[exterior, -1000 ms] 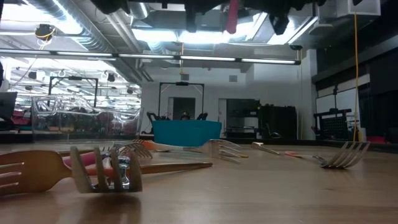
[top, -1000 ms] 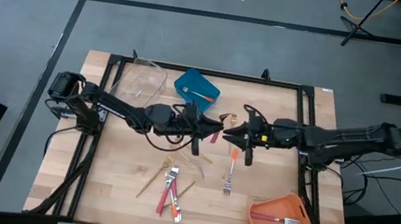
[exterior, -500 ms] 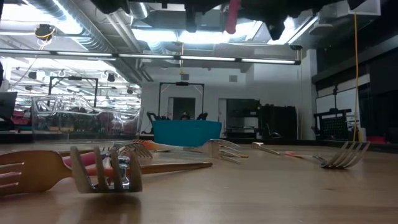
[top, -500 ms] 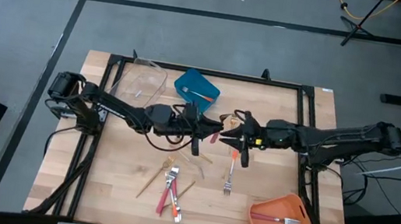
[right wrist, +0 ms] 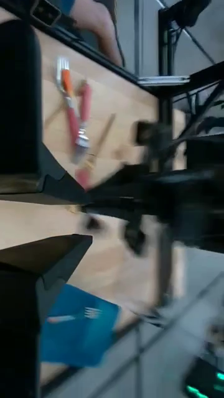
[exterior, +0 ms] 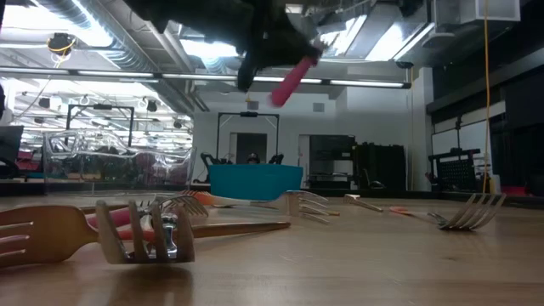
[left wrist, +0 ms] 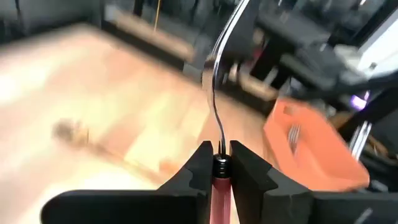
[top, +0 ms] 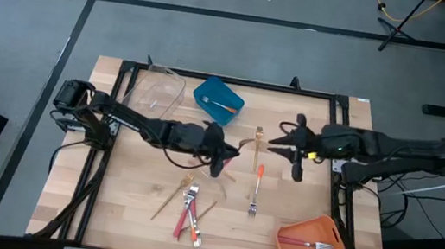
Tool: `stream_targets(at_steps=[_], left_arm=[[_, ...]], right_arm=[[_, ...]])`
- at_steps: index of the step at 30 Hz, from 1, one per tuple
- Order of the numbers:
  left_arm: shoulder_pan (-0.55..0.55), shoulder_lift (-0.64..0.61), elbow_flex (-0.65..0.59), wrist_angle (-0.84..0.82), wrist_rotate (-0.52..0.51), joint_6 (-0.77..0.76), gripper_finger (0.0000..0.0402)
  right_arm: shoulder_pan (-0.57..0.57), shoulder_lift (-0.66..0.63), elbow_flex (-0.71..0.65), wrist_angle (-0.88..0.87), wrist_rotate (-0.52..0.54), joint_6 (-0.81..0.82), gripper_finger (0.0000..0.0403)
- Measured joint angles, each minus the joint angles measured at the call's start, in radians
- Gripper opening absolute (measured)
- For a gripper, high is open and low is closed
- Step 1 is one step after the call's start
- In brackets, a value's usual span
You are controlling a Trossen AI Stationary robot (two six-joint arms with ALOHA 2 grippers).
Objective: Sort silverware by color (type)
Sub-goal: Put the pink fork into the orange bin
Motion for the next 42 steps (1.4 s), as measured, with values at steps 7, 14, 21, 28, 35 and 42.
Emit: stream_targets(at_steps=[7,14,21,28,35,42], left_arm=[[0.024,0.0,0.0,-0.151,0.134,-0.08,0.0031],[0.036,0.0,0.0,-0.178,0.2,-0.089,0.0031],[0.035,0.0,0.0,-0.186,0.201,-0.086,0.0031],[0.035,0.0,0.0,-0.186,0.209,-0.085,0.0031],[0.035,0.0,0.0,-0.187,0.22,-0.085,0.0031],[0.035,0.0,0.0,-0.187,0.223,-0.085,0.0031]], right_arm=[[0.0,0.124,0.161,-0.01,-0.008,-0.175,0.0081],[0.0,0.334,0.323,-0.147,-0.084,-0.277,0.0081],[0.0,0.553,0.476,-0.322,-0.107,-0.38,0.0081],[0.0,0.667,0.513,-0.376,-0.106,-0.552,0.0081],[0.0,0.709,0.513,-0.377,-0.096,-0.654,0.0081],[0.0,0.745,0.513,-0.375,-0.043,-0.699,0.0081]])
